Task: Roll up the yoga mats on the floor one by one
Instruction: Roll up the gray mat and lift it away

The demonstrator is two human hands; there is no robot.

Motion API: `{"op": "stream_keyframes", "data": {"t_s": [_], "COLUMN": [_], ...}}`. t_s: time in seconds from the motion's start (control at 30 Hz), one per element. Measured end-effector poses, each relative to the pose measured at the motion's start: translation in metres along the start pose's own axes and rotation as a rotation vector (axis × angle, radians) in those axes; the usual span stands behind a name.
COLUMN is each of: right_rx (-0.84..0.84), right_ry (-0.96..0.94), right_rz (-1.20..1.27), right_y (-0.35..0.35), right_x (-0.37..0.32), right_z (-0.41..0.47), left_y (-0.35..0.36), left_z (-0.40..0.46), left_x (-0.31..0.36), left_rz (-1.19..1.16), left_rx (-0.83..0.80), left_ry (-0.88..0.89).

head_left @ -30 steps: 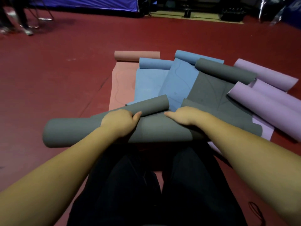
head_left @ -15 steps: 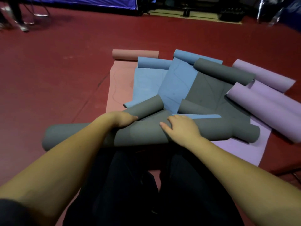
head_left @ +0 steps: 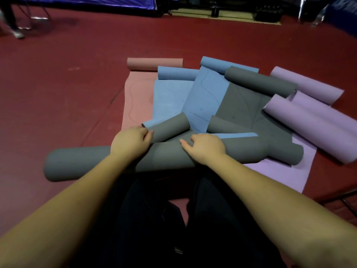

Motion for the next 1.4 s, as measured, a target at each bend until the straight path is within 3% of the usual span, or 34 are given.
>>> {"op": "stream_keyframes", "data": {"t_s": [0.13,0.27,0.4,0.67,0.93,1.23,1.3,1.4], "right_rx": [-0.101,-0.192,-0.225,-0.346,-0.548,-0.695,-0.656,-0.417], "right_ry": [0.098,0.136,0.16,0.166,0.185,0.245,0.223,0.159], "right_rz": [0.041,0.042,0.063,0.106,0.154,0.293,0.239,0.148], "right_y": [-0.004,-0.006,-0.011,-0.04,-0.029,-0.02,-0.017,-0.017], "right_x": [0.004,0.002,-0.004,-0.008,-0.015,-0.013,-0.013,-0.006], "right_z": [0.008,0.019,0.023,0.018,0.014,0.033,0.035,0.042], "left_y": [0.013,0.029,0.02,-0.02,-0.02,0.011,0.012,0.012], "left_z": [-0.027,-0.049,-0.046,-0.042,-0.04,-0.053,-0.045,-0.033], "left_x": [0.009,0.007,0.002,0.0,-0.007,0.013,0.01,0.007], "left_rz": [0.056,0.316,0.43,0.294,0.102,0.414,0.393,0.33], "left_rx": [0.074,-0.014,-0.121,-0.148,-0.346,-0.173,-0.195,-0.256], "left_ry": [0.092,0.27,0.317,0.386,0.373,0.322,0.334,0.366]}}
Point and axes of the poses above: each hand's wrist, its own z-axis towards the middle knuckle, its own y-axis out of the palm, x = y × z, the point moved 4 cm from there along z, towards the middle knuckle, and after that the axes turned 15 degrees about z, right-handed, at the moved point
